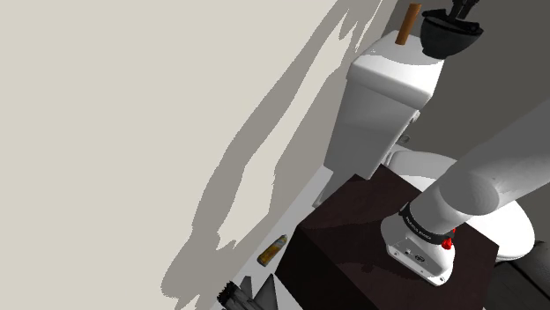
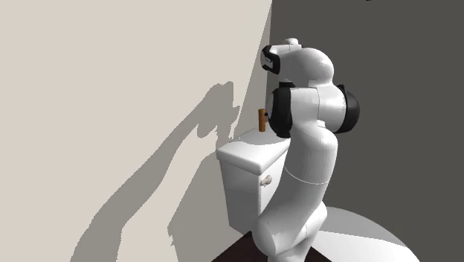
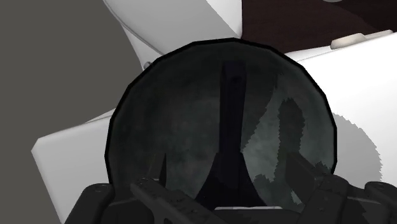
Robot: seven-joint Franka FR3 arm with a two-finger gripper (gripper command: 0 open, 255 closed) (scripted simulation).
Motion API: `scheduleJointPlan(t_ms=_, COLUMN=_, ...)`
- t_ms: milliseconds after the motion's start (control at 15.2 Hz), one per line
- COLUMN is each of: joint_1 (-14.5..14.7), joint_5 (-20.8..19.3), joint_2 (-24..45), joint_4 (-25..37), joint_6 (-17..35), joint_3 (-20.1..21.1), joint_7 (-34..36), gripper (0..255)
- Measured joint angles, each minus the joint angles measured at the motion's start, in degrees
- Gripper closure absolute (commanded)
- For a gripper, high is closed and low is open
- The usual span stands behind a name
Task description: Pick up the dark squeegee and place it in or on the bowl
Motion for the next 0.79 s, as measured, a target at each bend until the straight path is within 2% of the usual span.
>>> scheduleJointPlan(t_ms=132, joint_1=-0.1, joint_5=0.3, joint_2=0.6, joint_4=1.3, joint_6=-0.8, joint_3=-0.2, joint_7=-0.4, gripper=0)
scheduleJointPlan(t_ms=396, joint_1=-0.9, joint_5=3.1, joint_2=5.5, joint_4=11.9, joint_6=-7.4, joint_3=-1.7, joint_7=-2.8, gripper=0)
scheduleJointPlan(t_ms=792, joint_1=-1.1, joint_5=3.8, joint_2=6.5, joint_4=13.9, joint_6=-8.6, joint_3=-2.0, joint_7=-3.3, gripper=0)
